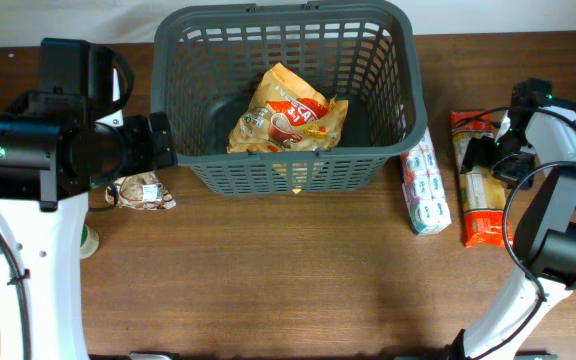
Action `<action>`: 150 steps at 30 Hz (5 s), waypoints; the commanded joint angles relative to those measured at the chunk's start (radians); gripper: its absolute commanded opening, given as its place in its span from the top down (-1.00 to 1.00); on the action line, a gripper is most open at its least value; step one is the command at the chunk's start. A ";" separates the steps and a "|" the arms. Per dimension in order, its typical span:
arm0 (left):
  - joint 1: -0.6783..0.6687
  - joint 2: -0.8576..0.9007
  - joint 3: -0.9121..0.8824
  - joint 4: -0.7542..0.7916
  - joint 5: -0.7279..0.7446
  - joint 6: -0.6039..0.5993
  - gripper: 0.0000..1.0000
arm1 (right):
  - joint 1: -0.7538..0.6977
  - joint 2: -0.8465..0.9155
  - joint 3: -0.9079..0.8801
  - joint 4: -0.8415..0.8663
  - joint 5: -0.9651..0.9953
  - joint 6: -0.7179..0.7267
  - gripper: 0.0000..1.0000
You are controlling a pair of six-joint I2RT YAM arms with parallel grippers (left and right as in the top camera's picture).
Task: Pack container
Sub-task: 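Grasp the red-and-tan snack bar pack with the right gripper, then lay the snack bar pack across the basket and release, then grasp the Kleenex tissue pack stack with the right gripper, then place the tissue packs upright at the back of the basket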
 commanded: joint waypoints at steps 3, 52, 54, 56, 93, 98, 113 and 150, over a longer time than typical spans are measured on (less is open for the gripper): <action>0.004 -0.004 0.000 -0.001 0.007 0.005 -0.99 | 0.016 0.016 -0.024 0.005 0.011 0.013 -0.63; 0.004 -0.004 0.000 -0.001 0.007 0.005 -0.99 | 0.797 0.214 0.999 -0.278 -0.092 -1.012 0.92; 0.004 -0.004 0.000 -0.001 0.007 0.005 -0.99 | 0.798 0.247 0.999 -0.278 -0.043 -0.977 0.91; 0.004 -0.004 0.000 -0.001 0.007 0.005 -0.99 | 0.800 0.247 1.002 -0.273 0.002 -0.911 0.18; 0.004 -0.004 0.000 -0.001 0.007 0.005 -0.99 | 0.140 -0.088 0.109 -0.211 -0.402 -0.270 -0.50; 0.004 -0.004 0.000 -0.001 0.007 0.005 -0.98 | 0.164 -0.084 -0.042 -0.106 -0.397 -0.286 -0.50; 0.004 -0.004 0.000 -0.001 0.007 0.005 -0.99 | 0.084 -0.176 0.282 -0.282 -0.350 -0.222 0.92; 0.004 -0.004 0.000 -0.001 0.007 0.005 -0.99 | 0.752 0.288 1.095 -0.172 0.087 -0.750 -0.98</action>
